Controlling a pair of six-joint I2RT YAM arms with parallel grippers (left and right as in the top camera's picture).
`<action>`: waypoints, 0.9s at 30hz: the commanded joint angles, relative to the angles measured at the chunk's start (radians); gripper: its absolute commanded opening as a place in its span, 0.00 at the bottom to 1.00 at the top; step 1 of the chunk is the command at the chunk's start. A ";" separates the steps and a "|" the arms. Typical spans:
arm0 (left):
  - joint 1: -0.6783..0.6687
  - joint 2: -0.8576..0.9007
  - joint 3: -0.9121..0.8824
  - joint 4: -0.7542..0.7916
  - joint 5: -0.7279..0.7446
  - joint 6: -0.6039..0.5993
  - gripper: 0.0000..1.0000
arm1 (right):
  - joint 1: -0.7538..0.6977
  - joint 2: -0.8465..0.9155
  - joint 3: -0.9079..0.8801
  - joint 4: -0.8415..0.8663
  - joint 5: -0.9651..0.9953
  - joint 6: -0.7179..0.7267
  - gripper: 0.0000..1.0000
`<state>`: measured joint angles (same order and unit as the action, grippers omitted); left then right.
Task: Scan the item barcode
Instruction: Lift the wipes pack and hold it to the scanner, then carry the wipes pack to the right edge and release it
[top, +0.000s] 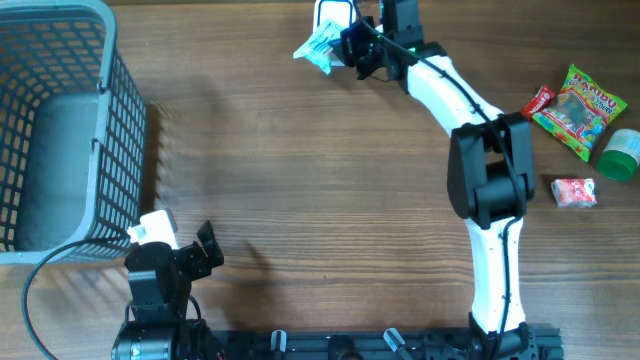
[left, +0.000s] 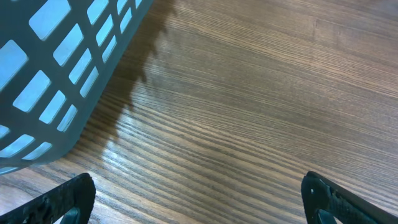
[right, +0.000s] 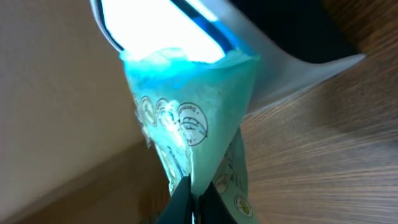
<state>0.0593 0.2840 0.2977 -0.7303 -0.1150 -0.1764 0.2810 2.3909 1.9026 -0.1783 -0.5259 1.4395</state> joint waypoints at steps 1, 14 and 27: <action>0.000 -0.003 -0.002 0.003 -0.010 0.012 1.00 | 0.002 0.009 0.015 0.028 0.058 0.023 0.05; 0.000 -0.003 -0.002 0.003 -0.010 0.012 1.00 | -0.174 -0.158 0.136 -0.415 0.062 -0.301 0.05; 0.000 -0.003 -0.002 0.003 -0.010 0.012 1.00 | -0.856 -0.300 0.071 -0.971 0.541 -0.563 0.05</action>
<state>0.0593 0.2840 0.2977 -0.7300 -0.1150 -0.1764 -0.4595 2.0941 2.0136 -1.1324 -0.1627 0.9501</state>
